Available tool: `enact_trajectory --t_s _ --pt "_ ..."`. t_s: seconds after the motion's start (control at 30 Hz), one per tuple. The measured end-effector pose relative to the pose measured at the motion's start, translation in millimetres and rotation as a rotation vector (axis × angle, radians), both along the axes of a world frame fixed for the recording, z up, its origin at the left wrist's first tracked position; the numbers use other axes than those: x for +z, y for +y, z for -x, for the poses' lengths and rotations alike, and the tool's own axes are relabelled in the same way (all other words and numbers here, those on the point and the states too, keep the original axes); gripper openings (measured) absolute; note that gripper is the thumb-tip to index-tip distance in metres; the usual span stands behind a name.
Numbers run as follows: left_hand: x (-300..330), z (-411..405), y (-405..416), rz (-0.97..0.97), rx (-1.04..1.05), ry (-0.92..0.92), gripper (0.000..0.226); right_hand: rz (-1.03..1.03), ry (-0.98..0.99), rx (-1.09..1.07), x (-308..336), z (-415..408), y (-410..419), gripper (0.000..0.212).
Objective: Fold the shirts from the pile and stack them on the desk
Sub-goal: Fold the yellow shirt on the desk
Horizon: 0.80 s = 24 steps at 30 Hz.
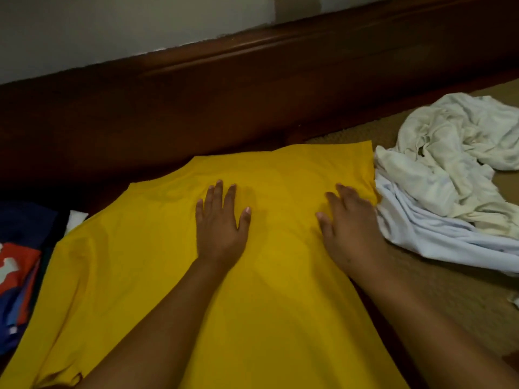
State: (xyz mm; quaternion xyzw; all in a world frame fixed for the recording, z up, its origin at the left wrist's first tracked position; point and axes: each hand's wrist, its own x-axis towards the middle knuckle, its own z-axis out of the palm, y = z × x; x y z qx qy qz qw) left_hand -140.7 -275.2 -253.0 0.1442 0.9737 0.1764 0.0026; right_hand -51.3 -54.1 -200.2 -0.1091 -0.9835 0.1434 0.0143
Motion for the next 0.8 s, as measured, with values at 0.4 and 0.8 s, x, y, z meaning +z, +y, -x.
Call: enact_trajectory --t_s 0.4,0.8 --pt "-8.4 -86.1 -156.3 0.195 0.186 -0.033 0.068 -0.084 -0.158 0.311 -51.1 25.6 -158.8 0.088" --pt "42.9 -136.0 -266.6 -0.131 0.726 0.219 0.015 0.084 -0.056 0.538 -13.6 62.4 -291.1 0.054"
